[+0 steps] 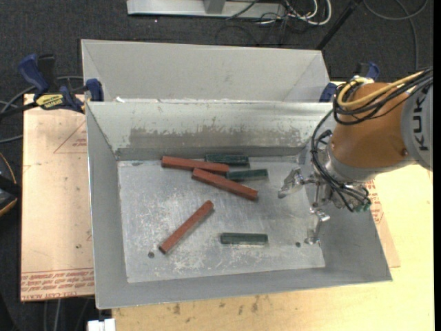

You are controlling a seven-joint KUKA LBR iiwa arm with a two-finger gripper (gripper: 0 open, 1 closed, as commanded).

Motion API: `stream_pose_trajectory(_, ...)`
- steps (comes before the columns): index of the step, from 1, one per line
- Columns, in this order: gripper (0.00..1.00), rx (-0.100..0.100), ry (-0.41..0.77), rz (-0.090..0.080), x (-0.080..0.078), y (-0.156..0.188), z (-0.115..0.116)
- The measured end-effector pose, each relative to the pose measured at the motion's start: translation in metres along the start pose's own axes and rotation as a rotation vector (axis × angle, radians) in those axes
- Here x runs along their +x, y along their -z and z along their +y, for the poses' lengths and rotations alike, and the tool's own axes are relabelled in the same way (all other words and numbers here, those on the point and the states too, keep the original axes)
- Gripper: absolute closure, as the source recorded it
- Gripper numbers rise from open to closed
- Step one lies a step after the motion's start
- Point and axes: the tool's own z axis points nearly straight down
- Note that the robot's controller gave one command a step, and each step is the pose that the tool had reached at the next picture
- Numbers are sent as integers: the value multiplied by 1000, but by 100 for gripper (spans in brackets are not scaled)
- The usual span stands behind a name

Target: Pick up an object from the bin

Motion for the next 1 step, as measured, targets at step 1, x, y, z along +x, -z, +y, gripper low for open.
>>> stream_pose_trajectory(1,0,-2,-85,3,-10,-26,16)
